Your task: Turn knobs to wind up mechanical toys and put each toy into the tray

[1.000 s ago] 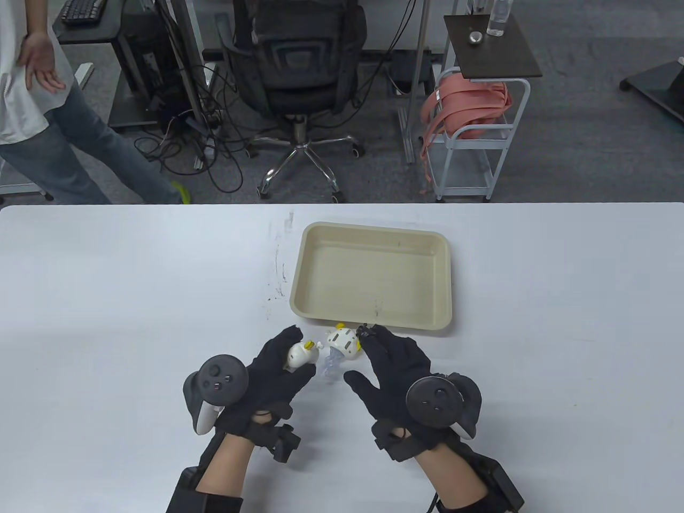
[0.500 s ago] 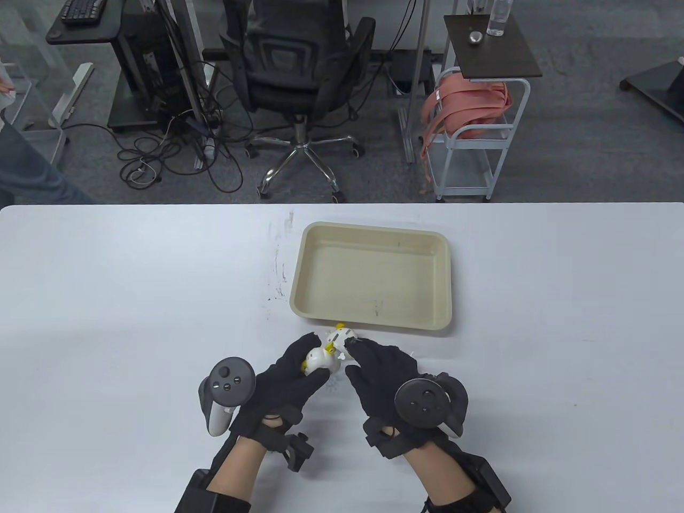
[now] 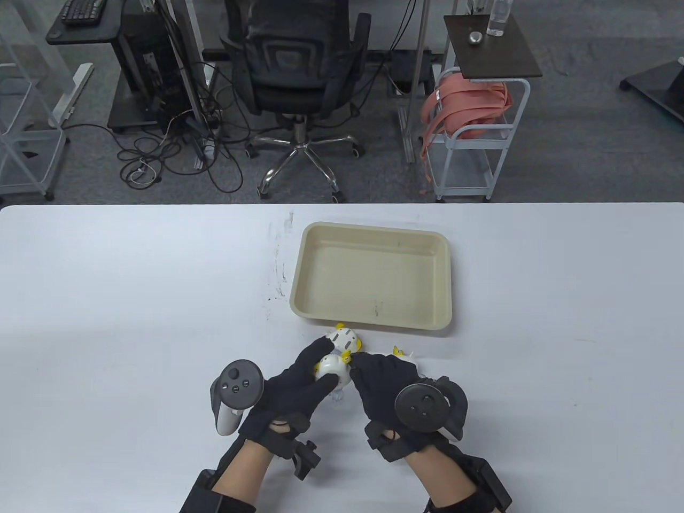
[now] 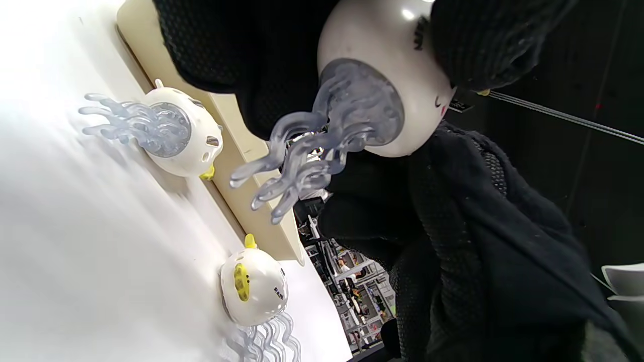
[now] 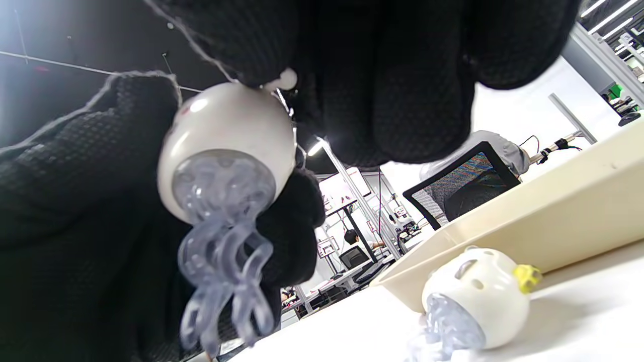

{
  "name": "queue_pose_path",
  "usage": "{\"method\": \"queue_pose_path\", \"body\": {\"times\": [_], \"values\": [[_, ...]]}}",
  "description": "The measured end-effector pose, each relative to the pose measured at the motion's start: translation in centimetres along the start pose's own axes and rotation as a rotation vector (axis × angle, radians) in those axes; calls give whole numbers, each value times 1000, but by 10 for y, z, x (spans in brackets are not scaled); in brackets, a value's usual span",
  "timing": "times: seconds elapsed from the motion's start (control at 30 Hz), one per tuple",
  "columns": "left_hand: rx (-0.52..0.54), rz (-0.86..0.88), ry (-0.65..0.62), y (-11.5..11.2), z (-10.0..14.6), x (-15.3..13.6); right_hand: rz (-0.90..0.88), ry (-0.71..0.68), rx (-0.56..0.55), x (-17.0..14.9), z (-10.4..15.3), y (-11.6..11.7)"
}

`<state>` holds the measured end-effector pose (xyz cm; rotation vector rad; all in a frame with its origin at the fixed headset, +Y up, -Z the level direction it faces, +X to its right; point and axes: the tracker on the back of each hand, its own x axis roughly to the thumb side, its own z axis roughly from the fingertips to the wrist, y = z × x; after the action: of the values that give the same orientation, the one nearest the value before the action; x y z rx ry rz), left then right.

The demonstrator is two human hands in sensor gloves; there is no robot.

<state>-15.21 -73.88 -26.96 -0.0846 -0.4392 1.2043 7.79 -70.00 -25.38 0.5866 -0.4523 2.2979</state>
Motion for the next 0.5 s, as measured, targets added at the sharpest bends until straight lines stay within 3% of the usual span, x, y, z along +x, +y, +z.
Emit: {"method": "queue_pose_path", "body": {"times": [0.2,0.4,0.5], "values": [[9,-47,-60,-2,1,7,-108,115,-9,-10,0,-4],[40,-69,-143,-2,2,13,-380,276,32,-24,0,-2],[24,-56,-138,-2,2,12,-360,270,29,-24,1,-2]]}}
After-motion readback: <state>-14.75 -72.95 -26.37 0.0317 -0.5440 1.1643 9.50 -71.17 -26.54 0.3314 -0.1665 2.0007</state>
